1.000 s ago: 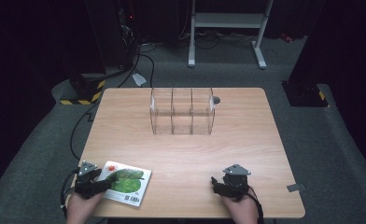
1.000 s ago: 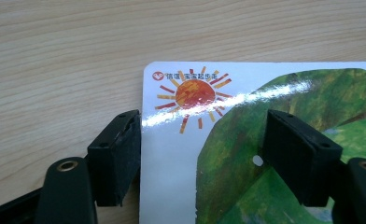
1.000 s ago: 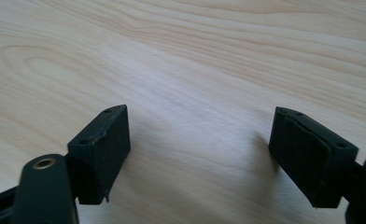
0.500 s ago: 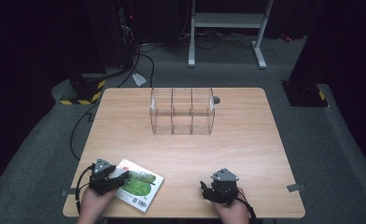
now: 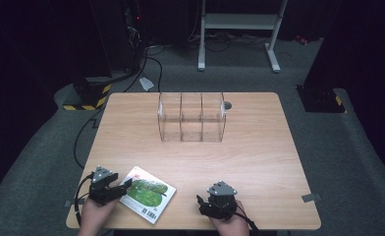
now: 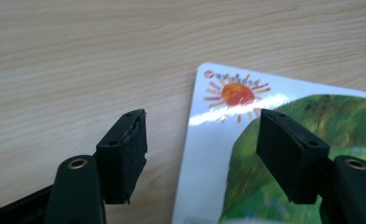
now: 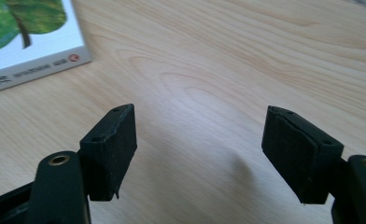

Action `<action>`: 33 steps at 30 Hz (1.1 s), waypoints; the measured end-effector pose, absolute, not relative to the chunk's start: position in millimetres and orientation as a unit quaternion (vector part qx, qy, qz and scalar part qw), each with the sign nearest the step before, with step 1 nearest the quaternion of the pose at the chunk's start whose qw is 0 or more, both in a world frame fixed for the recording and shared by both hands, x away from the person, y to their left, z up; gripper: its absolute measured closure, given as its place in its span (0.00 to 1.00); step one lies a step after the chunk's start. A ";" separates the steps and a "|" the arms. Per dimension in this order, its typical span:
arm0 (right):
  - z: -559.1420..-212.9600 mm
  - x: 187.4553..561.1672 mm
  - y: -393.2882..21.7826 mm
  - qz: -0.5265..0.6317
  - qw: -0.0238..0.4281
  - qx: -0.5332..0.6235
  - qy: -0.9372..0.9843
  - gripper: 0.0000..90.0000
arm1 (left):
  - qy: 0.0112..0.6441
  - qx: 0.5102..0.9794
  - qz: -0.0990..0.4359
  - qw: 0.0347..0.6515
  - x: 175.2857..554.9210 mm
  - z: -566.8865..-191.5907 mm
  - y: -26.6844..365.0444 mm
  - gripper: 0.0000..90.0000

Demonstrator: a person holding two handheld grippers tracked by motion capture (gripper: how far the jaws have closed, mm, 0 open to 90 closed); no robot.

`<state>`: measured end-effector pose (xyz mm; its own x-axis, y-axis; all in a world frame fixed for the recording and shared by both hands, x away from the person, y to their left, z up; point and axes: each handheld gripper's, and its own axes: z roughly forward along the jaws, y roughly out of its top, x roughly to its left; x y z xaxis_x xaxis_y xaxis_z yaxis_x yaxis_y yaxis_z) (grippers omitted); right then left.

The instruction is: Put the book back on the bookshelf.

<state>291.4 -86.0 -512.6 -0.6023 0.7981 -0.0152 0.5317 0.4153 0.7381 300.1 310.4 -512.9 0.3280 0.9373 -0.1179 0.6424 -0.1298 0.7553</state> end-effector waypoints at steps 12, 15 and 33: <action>-516.1 298.5 -39.1 0.361 0.155 0.376 0.839 0.34 | 0.549 0.726 0.158 0.383 290.4 -522.1 326.4 0.45; -516.3 302.1 -25.0 0.359 0.159 0.365 0.844 0.35 | 0.544 0.727 0.153 0.389 289.7 -522.1 323.9 0.48; -518.6 331.5 -28.1 0.337 0.179 0.402 0.832 0.41 | 0.513 0.746 0.147 0.398 298.5 -522.1 281.2 0.52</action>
